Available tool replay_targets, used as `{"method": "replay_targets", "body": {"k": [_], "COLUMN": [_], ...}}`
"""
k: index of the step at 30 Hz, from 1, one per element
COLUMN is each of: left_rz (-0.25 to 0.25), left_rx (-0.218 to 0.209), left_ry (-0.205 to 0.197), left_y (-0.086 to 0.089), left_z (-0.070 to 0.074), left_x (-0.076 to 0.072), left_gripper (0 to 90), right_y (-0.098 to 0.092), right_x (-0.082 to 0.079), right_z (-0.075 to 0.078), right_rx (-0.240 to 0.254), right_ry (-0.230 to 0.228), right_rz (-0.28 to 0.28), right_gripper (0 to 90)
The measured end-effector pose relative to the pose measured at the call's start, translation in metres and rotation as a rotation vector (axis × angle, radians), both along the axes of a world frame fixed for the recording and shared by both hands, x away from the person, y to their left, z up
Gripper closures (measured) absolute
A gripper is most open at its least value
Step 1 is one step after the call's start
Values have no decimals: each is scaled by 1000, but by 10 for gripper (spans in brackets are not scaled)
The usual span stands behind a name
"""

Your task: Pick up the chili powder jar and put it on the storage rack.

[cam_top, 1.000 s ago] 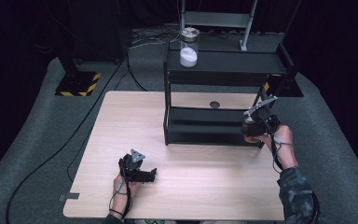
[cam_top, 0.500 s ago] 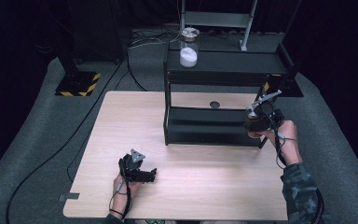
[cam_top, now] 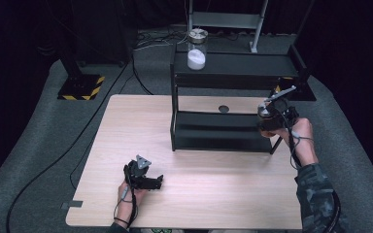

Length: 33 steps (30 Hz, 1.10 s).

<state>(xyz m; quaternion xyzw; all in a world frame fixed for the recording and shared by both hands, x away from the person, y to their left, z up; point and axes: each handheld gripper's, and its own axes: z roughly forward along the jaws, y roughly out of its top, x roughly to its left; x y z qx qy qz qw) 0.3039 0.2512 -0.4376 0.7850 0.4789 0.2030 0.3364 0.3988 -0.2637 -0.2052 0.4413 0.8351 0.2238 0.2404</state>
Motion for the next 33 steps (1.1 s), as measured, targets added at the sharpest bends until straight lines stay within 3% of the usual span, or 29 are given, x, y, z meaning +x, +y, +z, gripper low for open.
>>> {"method": "replay_targets", "body": {"k": [33], "left_rz": [0], "left_rx": [1], "left_ry": [0], "left_y": [0], "left_z": [0], "left_x": [0], "left_gripper": [1], "right_y": [3], "right_x": [6], "right_z": [33], "right_rx": [-23], "right_ry": [-22], "right_rz": [-14], "right_gripper": [312]}}
